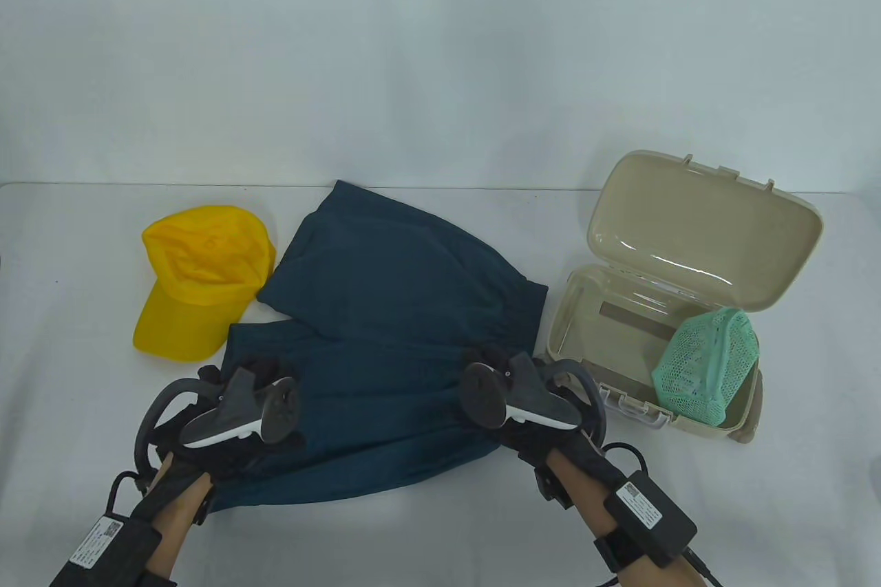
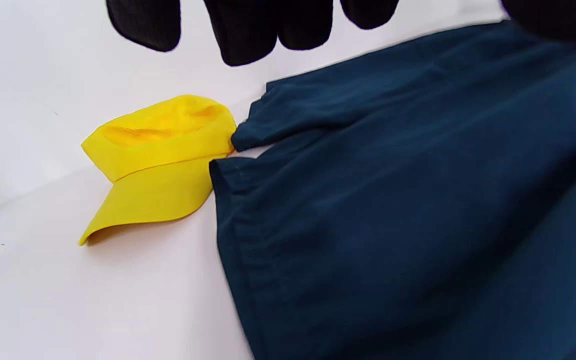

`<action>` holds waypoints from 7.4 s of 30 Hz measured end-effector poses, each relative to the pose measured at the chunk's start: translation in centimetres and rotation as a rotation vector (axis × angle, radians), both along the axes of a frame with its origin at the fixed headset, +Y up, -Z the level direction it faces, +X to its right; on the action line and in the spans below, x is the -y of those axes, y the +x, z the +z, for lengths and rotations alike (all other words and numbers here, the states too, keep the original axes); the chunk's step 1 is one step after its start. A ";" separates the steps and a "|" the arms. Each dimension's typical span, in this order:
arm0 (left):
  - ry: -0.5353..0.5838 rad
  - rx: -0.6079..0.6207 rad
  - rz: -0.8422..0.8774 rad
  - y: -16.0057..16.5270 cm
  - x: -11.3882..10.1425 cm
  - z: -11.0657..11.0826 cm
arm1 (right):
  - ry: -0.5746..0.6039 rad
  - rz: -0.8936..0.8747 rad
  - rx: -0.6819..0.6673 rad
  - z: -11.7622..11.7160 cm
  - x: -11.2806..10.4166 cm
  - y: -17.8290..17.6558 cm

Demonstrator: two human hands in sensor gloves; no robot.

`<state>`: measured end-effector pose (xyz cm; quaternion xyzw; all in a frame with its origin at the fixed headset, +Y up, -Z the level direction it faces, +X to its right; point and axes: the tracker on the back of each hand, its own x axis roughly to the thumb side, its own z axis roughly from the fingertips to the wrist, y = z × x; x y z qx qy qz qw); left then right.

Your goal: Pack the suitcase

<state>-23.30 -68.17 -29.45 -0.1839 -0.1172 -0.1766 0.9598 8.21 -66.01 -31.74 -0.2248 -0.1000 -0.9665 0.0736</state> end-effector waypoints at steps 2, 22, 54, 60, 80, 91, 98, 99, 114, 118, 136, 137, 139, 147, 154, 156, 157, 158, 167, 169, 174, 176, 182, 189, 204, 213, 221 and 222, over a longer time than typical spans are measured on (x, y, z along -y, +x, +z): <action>-0.024 0.016 -0.035 0.4 0.6 0.3 | -0.012 0.044 -0.004 0.1 1.1 0.3; -0.218 0.052 -0.388 1.2 7.3 0.4 | 0.022 0.360 -0.035 0.6 9.1 1.2; 0.260 -0.179 -0.025 -5.4 -11.8 0.3 | 0.168 -0.076 0.036 1.3 -6.0 1.3; 0.340 -0.223 -0.061 -5.7 -16.3 -1.9 | 0.028 -0.131 0.044 0.1 -10.1 1.5; 0.549 -0.376 0.124 5.3 -8.2 -18.4 | 0.122 0.076 0.591 -7.1 1.5 3.5; 0.475 -0.244 0.350 3.1 -8.2 -12.5 | -0.097 0.004 0.615 -5.8 2.0 5.9; 0.430 -0.169 0.316 -0.1 -5.3 -6.1 | -0.328 0.092 0.684 -5.7 5.7 4.8; 0.419 -0.166 0.329 -0.6 -4.9 -5.4 | -0.354 0.092 0.697 -5.8 6.2 4.5; 0.367 -0.082 0.436 -1.4 -1.8 -0.9 | -0.446 0.312 0.929 -7.9 9.2 -0.3; 0.386 -0.051 0.462 -1.2 -2.3 -0.5 | -0.437 0.176 1.017 -7.3 9.4 0.5; 0.355 -0.110 0.518 -2.6 -1.7 -0.9 | -0.194 -0.328 0.953 -5.5 3.9 3.8; 0.357 -0.113 0.515 -2.7 -1.7 -1.0 | -0.177 -0.321 0.936 -5.5 2.9 3.8; 0.358 -0.122 0.516 -2.9 -1.7 -1.1 | -0.160 -0.315 0.911 -5.6 1.3 3.9; 0.356 -0.157 0.526 -3.8 -1.6 -1.4 | -0.054 0.019 0.807 -6.8 -5.9 2.8; 0.343 -0.166 0.526 -3.9 -1.6 -1.5 | 0.089 0.452 0.755 -8.8 -8.5 -1.0; 0.341 -0.166 0.524 -3.9 -1.6 -1.4 | 0.087 0.477 0.723 -9.2 -8.2 -2.7; 0.338 -0.166 0.523 -3.9 -1.6 -1.4 | 0.080 0.472 0.696 -9.4 -7.8 -4.0; 0.336 -0.166 0.520 -3.9 -1.6 -1.4 | 0.073 0.455 0.673 -9.6 -7.4 -5.1; 0.317 -0.145 0.462 -3.4 -1.0 -1.5 | 0.004 0.400 0.525 -11.4 -1.4 -13.5; 0.318 -0.147 0.460 -3.4 -1.0 -1.5 | 0.012 0.366 0.515 -11.4 -0.8 -14.3; 0.306 -0.142 0.460 -3.1 -1.0 -1.5 | -0.041 0.073 0.483 -11.4 -2.4 -14.3; 0.314 -0.136 0.448 -3.0 -1.1 -1.5 | -0.001 0.070 0.480 -11.4 -3.4 -13.5; 0.254 -0.147 0.500 -1.8 -1.3 -1.9 | 0.039 0.022 0.511 -10.4 -5.8 -8.4; 0.088 -0.208 0.554 3.6 -1.0 -5.9 | -0.045 -0.044 0.610 -9.1 -3.3 -1.3; -0.053 -0.543 0.361 8.7 6.9 -11.7 | -0.254 -0.061 0.666 -8.2 7.2 2.3; -0.043 -0.598 0.368 10.8 7.2 -11.7 | -0.217 0.044 0.697 -8.4 9.0 1.1; -0.036 -0.576 0.405 13.2 6.5 -10.8 | -0.240 -0.061 0.794 -7.9 9.5 1.4; -0.053 -0.587 0.442 12.9 6.4 -10.8 | -0.264 -0.107 0.812 -7.7 9.5 1.8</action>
